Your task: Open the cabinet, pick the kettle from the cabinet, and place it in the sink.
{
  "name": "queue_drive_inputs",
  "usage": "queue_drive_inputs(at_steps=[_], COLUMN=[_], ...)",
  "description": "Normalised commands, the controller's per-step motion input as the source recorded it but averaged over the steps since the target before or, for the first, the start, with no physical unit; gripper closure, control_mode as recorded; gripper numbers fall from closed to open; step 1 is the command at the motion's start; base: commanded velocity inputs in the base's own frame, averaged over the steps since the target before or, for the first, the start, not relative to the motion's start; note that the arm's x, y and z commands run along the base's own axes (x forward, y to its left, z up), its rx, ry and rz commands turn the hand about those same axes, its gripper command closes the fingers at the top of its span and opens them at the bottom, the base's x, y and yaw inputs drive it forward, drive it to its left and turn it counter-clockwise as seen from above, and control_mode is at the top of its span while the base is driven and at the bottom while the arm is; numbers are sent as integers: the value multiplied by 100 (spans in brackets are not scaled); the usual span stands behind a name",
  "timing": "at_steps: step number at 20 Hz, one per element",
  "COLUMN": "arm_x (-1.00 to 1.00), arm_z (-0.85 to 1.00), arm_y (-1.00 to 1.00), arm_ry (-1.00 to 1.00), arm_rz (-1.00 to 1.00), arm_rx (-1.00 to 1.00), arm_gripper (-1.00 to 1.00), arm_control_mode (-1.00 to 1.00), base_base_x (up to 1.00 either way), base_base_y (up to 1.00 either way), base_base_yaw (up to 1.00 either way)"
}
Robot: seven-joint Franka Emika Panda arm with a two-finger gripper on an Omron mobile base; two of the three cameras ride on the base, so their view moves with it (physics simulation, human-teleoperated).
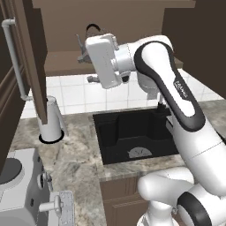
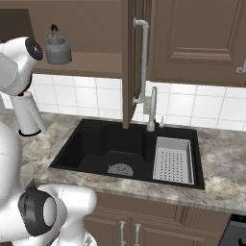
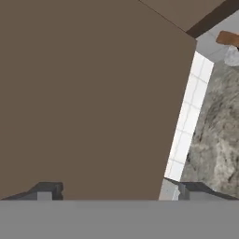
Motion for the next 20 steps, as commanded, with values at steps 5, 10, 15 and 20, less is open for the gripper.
queue_drive_inputs(at_steps=[5, 10, 15, 20], arm_x=[-7, -5, -4, 0], arm_z=[7, 6, 5, 4], arm_y=[-34, -34, -32, -32], arm_ry=[-27, -30, -36, -26], arm_rz=[1, 1, 1, 0], arm_rx=[-24, -23, -22, -18], arm_gripper=[-100, -100, -100, -100], arm_control_mode=[-100, -100, -100, -100], base_base_x=[0, 0, 0, 0], base_base_y=[0, 0, 0, 0], base_base_yaw=[0, 0, 0, 0])
